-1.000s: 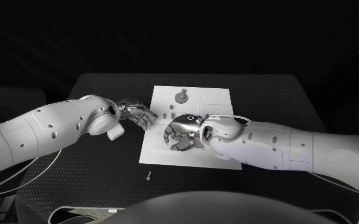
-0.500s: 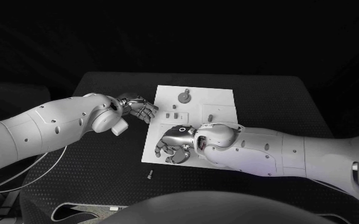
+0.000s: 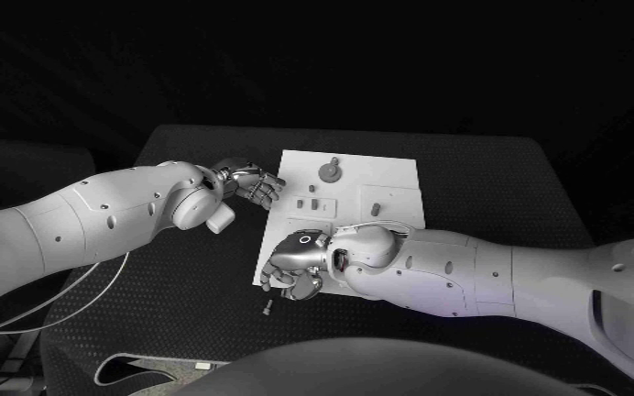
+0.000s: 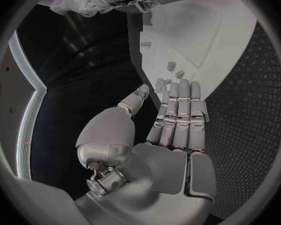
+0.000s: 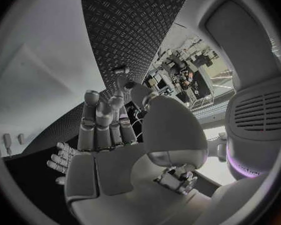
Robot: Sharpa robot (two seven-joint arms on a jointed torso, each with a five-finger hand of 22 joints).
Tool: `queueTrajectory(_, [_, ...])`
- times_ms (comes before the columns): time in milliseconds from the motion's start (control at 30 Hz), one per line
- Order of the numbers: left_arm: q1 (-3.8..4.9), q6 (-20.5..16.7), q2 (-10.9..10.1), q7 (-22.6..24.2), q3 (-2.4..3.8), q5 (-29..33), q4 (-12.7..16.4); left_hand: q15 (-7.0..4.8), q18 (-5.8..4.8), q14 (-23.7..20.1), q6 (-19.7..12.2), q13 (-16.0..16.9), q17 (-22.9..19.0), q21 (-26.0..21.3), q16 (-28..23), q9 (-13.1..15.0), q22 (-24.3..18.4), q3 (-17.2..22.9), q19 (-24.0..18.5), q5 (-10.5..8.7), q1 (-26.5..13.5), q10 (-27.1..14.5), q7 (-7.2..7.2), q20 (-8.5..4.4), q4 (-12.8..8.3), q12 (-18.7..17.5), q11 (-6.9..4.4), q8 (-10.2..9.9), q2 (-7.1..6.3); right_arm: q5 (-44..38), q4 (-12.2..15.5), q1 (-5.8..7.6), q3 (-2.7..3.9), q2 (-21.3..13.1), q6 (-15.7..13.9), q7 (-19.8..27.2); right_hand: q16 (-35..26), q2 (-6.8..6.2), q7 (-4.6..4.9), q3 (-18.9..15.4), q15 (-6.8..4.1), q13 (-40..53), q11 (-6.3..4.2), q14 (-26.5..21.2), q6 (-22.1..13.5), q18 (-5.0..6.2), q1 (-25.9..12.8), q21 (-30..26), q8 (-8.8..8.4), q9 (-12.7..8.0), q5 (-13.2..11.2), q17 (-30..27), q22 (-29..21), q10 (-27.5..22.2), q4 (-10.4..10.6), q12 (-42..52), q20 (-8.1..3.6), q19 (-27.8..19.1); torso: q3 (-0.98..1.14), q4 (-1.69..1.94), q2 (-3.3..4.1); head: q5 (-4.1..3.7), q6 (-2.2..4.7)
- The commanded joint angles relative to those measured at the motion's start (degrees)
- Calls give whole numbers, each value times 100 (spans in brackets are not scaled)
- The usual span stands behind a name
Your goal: Assemble the parts on the task board
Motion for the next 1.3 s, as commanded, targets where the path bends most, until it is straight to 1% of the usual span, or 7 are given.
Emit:
queueTrajectory(33, [21, -53, 27, 112, 6, 97, -10, -2, -71, 57, 49, 10, 8, 20, -39, 5, 7, 39, 30, -28, 54, 44, 12, -8, 8, 33, 7, 38, -4, -301, -36, -3, -2, 53, 290, 130, -32, 7, 8, -65, 8, 6, -6, -51, -62, -20, 12, -23, -19, -16, 25, 8, 120, -42, 2, -21, 9, -63, 0, -7, 2, 44, 0])
queueTrajectory(167, [24, -45, 58, 116, 7, 100, -19, -1, -71, 57, 50, 10, 9, 19, -41, 5, 7, 38, 30, -28, 53, 45, 12, -8, 10, 34, 7, 38, -6, -409, -120, -29, -1, 164, 290, 105, -27, -2, 7, -105, 7, 9, -8, -64, -70, -20, -3, -22, -16, -23, 22, 11, 120, -55, 4, -19, 15, -75, -1, -9, 2, 66, 0])
queueTrajectory(267, [28, -31, 88, 118, 8, 100, -26, -1, -72, 57, 50, 11, 9, 19, -41, 4, 8, 37, 30, -28, 52, 45, 13, -8, 10, 34, 7, 38, -7, -544, -203, -98, -1, 242, 326, 49, -18, 10, 7, -161, 5, 14, -9, -73, -69, -20, -24, -13, -6, -30, 21, 16, 120, -60, 6, -10, 19, -76, -3, -1, 0, 85, 0])
queueTrajectory(433, [30, -4, 102, 107, 8, 100, -27, -1, -72, 57, 50, 11, 9, 19, -43, 4, 8, 37, 30, -28, 50, 45, 13, -8, 12, 34, 7, 38, -8, -671, -291, -129, 0, 314, 407, -34, -2, 44, 26, -321, 13, 19, 4, -90, -14, -20, -9, 5, 49, -37, 23, 18, 117, -74, 2, 4, 14, -86, -5, 15, -1, 119, 0])
queueTrajectory(567, [34, 0, 123, 105, 8, 100, -38, 0, -73, 57, 50, 11, 9, 18, -44, 3, 8, 36, 30, -28, 49, 45, 14, -8, 12, 33, 7, 38, -9, -763, -366, -148, 1, 379, 430, -106, 1, 44, 34, -344, 17, 19, 9, -91, -9, -20, 18, 8, 56, -42, 25, 18, 116, -75, 1, 7, 11, -88, -10, 8, 0, 133, 0])
queueTrajectory(767, [38, 44, 175, 95, 8, 100, -42, 0, -74, 56, 50, 12, 10, 17, -47, 2, 8, 34, 30, -28, 45, 44, 15, -8, 14, 32, 7, 38, -11, -883, -485, -225, 2, 518, 591, -177, 17, 61, 89, -458, 58, 17, 57, -82, 32, -20, 0, 20, 88, -59, 24, 16, 110, -61, 6, 22, 13, -76, -6, 18, 1, 160, 0])
queueTrajectory(1300, [54, 82, 206, 64, 8, 100, -45, 3, -77, 54, 39, 11, 11, 13, -55, -4, 7, 30, 26, -28, 30, 31, 23, -7, 19, 24, 13, 31, -17, -962, -578, -324, 2, 669, 850, -148, 23, 177, 143, -639, 109, 7, 108, -96, 140, -20, -81, 12, 149, -92, 27, 5, 103, -76, 12, 26, 27, -90, -8, 12, 1, 198, 0])
